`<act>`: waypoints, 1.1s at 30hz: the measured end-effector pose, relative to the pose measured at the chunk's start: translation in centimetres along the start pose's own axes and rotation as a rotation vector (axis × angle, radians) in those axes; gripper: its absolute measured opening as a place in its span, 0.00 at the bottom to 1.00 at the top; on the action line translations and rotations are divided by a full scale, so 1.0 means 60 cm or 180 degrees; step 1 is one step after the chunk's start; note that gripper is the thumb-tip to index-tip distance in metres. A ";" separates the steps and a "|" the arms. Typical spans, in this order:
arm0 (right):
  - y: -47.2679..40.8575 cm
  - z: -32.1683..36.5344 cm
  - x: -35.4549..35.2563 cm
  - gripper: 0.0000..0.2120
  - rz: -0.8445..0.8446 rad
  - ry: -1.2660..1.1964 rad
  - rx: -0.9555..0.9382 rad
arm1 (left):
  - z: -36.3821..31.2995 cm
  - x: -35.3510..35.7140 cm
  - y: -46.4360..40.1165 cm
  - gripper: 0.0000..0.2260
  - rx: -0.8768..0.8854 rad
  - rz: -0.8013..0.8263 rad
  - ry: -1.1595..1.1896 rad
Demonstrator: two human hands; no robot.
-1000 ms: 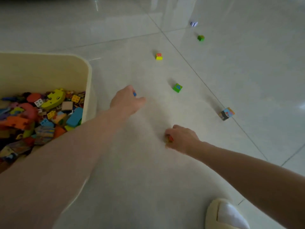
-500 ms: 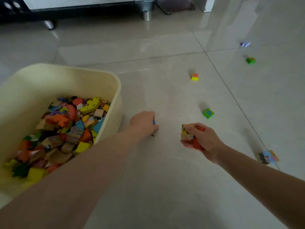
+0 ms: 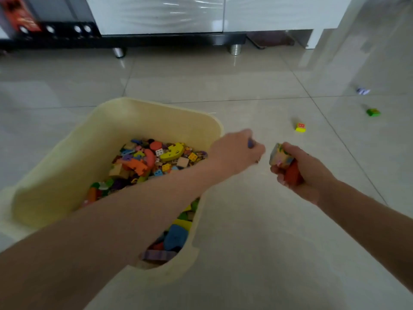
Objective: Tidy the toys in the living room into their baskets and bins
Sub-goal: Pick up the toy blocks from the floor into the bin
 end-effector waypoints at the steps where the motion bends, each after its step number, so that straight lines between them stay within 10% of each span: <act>1: -0.001 0.002 0.036 0.06 0.0120 -0.0071 0.0003 | 0.029 -0.036 0.005 0.09 -0.0142 -0.0101 0.0408; 7: 0.020 -0.032 0.265 0.03 0.1242 0.0430 0.0062 | 0.261 -0.186 0.077 0.10 -0.1083 -0.0671 0.0576; 12: 0.049 -0.152 0.381 0.08 0.1869 0.2665 0.0339 | 0.415 -0.223 0.144 0.10 -0.2172 0.0497 -0.0750; 18: 0.076 -0.264 0.444 0.15 0.2296 0.4051 -0.0224 | 0.420 -0.218 0.152 0.09 -0.1855 0.1018 -0.1549; 24: 0.065 -0.213 0.425 0.12 0.1437 0.3194 -0.0432 | 0.345 -0.214 0.085 0.09 -0.1313 -0.0401 -0.0711; 33: 0.120 0.045 0.167 0.06 -0.0025 0.2556 -0.1207 | 0.111 -0.117 0.016 0.14 -0.0317 -0.1096 0.0427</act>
Point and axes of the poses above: each hand's wrist, its own y-axis away from the middle knuckle, its own x-axis out of the palm, z = x × y, the point moved 3 cm from there along -y, towards the middle knuckle, and after that the axes turned 3 degrees about -y, right-handed, at the moved point
